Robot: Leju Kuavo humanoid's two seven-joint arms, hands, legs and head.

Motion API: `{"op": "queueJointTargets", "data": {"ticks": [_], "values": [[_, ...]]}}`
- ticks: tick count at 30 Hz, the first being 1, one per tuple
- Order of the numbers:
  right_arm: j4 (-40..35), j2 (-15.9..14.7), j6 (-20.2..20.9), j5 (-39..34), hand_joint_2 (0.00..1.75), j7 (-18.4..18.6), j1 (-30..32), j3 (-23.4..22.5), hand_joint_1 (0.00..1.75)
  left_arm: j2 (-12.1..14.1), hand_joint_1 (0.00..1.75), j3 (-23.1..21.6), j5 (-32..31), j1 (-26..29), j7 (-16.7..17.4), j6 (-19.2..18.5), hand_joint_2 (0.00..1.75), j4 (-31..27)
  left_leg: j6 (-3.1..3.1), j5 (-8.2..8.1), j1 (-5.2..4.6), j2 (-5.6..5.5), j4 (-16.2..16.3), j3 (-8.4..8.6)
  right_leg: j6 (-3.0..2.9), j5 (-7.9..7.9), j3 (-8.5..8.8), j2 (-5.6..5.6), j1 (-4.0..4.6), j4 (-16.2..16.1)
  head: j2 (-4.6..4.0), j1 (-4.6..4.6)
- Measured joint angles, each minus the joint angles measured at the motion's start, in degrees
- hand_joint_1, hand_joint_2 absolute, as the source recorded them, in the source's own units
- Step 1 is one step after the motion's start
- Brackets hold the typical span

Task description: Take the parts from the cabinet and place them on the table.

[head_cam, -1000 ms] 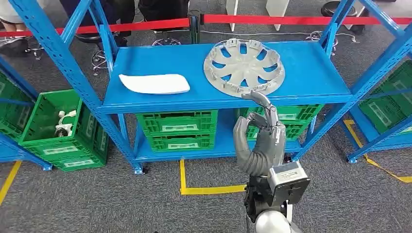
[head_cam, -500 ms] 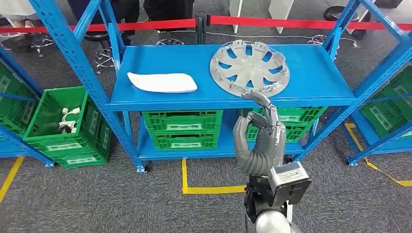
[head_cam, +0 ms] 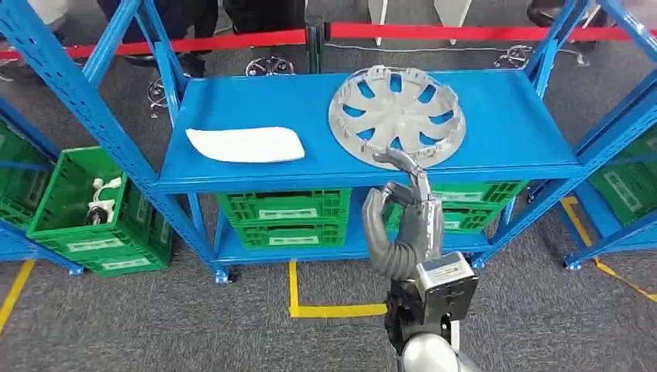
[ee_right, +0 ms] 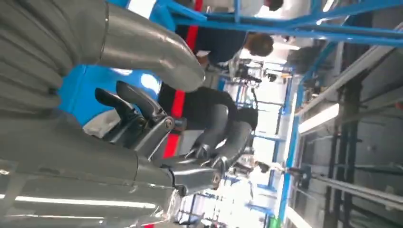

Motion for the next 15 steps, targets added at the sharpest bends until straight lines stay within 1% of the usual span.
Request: {"op": "queueJointTargets", "data": {"ticks": [1,2,3,4,5,6,7,8,9,10,11,12,13,14,15], "values": [[0.22,-0.07,0.0,-0.07,1.75,0.0,0.04,0.04,1.75,0.11,0.0,-0.17,-0.07,0.11,0.02,-0.09,1.75,0.02,-0.26,-0.31,0.16,0.03,3.81,-3.11,0.07,-0.49,0.56,-0.13,-0.08,0.0,0.0,-0.11],[0.39,-0.11,0.0,-0.07,1.75,0.0,0.11,0.07,1.75,0.2,0.0,-0.22,-0.07,0.46,-0.02,-0.2,1.75,0.04,-0.55,0.9,0.4,0.06,5.08,-5.12,0.26,-1.0,1.17,-0.1,-0.21,0.03,-0.02,-0.2],[0.52,-0.15,0.0,-0.07,1.75,0.0,0.16,0.07,1.75,0.24,0.0,-0.22,0.02,0.53,-0.26,-0.35,1.75,0.04,-0.89,3.83,0.61,0.18,3.8,-5.93,0.58,-1.58,1.98,-0.07,-0.4,0.05,0.0,-0.35],[0.68,-0.2,0.0,-0.04,1.75,0.0,0.12,0.09,1.75,0.26,0.0,-0.24,0.18,0.44,-0.44,-0.57,1.75,0.04,-1.22,7.91,0.86,0.32,0.39,-5.63,0.95,-2.23,2.9,-0.04,-0.63,0.15,-0.02,-0.31],[0.81,-0.2,0.0,0.02,1.75,0.0,0.12,0.09,1.75,0.28,0.0,-0.24,0.46,0.51,-0.5,-0.68,1.75,0.04,-1.58,12.34,1.21,0.6,-4.22,-4.79,1.41,-2.96,3.73,-0.01,-0.92,0.41,-0.02,-0.5],[0.94,-0.2,0.0,0.11,1.75,0.02,0.18,0.11,1.75,0.33,0.0,-0.24,0.57,0.65,-0.53,-0.81,1.75,0.04,-2.13,12.87,1.17,0.94,-5.62,-4.34,1.97,-3.69,4.21,0.11,-1.04,0.67,-0.02,-0.57],[1.05,-0.24,0.0,0.17,1.75,0.13,0.08,0.11,1.75,0.22,0.0,-0.26,0.59,0.91,-0.59,-1.03,1.75,0.13,-2.03,12.91,0.71,1.17,-5.24,-4.57,2.52,-3.99,4.09,0.25,-0.7,1.05,-0.02,-1.27],[1.14,-0.24,0.0,0.28,1.75,0.44,0.12,0.2,1.75,0.24,0.0,-0.26,0.63,0.76,-0.59,-1.03,1.75,0.13,-1.25,11.54,0.85,1.17,-6.98,-3.59,2.93,-4.08,3.57,0.37,-0.58,1.48,-0.02,-1.44],[1.16,-0.28,0.0,0.39,1.75,0.46,0.02,0.22,1.75,0.24,0.0,-0.26,0.66,0.77,-0.61,-1.03,1.75,0.13,-0.31,11.04,0.75,1.11,-6.96,-3.84,3.12,-4.12,3.35,0.17,-0.68,1.57,0.0,-1.03],[1.22,-0.31,0.0,0.35,1.75,0.5,0.1,0.28,1.75,0.09,0.0,-0.26,0.63,0.79,-0.61,-1.03,1.75,0.09,-0.28,11.08,0.9,0.99,-7.11,-3.81,2.6,-4.47,3.35,0.18,-0.64,1.49,-0.02,-0.61],[1.22,-0.33,0.0,0.33,1.75,0.52,0.03,0.39,1.75,0.07,0.0,-0.26,0.61,0.75,-0.59,-1.05,1.75,0.09,-0.27,11.09,0.98,0.93,-7.11,-3.78,1.41,-4.27,3.37,0.18,-0.61,1.47,0.0,-0.4],[1.22,-0.33,0.0,0.26,1.75,0.52,-0.04,0.46,1.75,0.0,0.0,-0.31,0.55,0.66,-0.59,-1.18,1.75,0.09,0.06,10.83,0.57,0.81,-6.93,-3.75,1.04,-3.78,3.51,0.16,-0.48,1.21,-0.02,0.07],[1.22,-0.35,0.0,0.15,1.75,0.52,-0.08,0.5,1.75,0.0,0.0,-0.35,0.46,0.62,-0.59,-1.27,1.75,0.09,0.62,10.59,0.48,0.72,-6.99,-3.7,1.55,-3.73,3.83,0.08,-0.68,0.63,-0.02,0.57],[1.22,-0.37,0.0,0.02,1.75,0.55,-0.06,0.55,1.75,0.0,0.0,-0.44,0.31,0.58,-0.59,-1.4,1.75,0.09,1.01,10.44,0.38,0.68,-7.0,-3.69,2.04,-3.88,4.05,0.05,-0.78,0.31,0.0,0.55],[1.2,-0.37,0.0,-0.04,1.75,0.55,-0.13,0.61,1.75,0.07,0.0,-0.55,0.28,0.5,-0.59,-1.4,1.75,0.04,1.61,10.43,0.47,0.65,-7.26,-3.3,2.6,-4.32,4.12,0.05,-1.02,0.34,-0.02,0.61]]}}
